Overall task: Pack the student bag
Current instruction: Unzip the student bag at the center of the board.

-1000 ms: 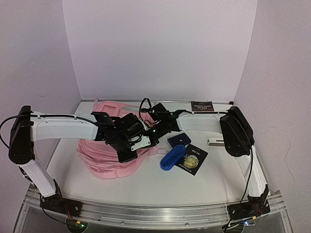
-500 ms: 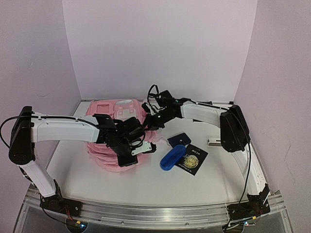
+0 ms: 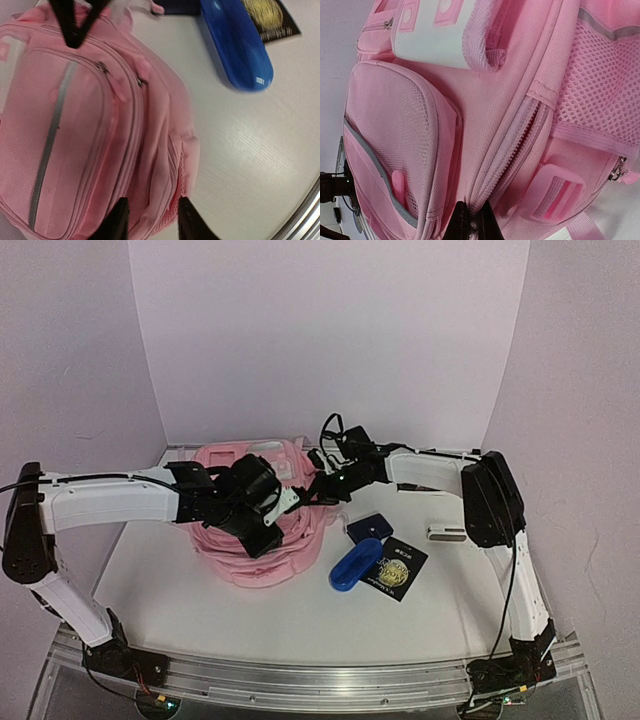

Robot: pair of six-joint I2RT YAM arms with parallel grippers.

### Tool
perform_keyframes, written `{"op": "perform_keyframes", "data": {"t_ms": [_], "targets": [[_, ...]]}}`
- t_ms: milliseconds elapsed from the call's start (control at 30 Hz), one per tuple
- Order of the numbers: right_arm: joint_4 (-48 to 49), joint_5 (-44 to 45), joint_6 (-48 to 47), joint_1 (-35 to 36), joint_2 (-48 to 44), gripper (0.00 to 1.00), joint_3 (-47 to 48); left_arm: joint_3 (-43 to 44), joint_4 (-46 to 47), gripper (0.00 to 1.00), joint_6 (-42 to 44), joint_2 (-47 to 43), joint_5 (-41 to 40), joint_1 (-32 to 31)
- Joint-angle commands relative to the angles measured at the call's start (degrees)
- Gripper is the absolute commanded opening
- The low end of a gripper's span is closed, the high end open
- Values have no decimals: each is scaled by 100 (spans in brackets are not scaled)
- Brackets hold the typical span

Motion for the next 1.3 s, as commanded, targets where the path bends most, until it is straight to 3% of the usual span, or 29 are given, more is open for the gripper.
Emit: {"op": "perform_keyframes", "data": {"t_ms": [0, 167, 367, 567, 900, 1267], "targets": [[639, -549, 488, 85, -605, 0, -78, -521, 1469, 49, -2171, -553, 755, 58], [803, -637, 745, 119, -613, 0, -34, -705, 1859, 58, -3520, -462, 770, 52], [1146, -724, 1014, 199, -765, 0, -213, -639, 2076, 62, -4927, -342, 84, 50], [1178, -646, 942, 301, -825, 0, -250, 272, 1219, 67, -5692, 303, -279, 55], [1179, -531, 796, 360, -915, 0, -357, 1103, 124, 58, -6824, 999, -355, 54], [1178, -524, 758, 370, -926, 0, -377, 1385, -820, 35, -7293, 1312, -633, 57]]}}
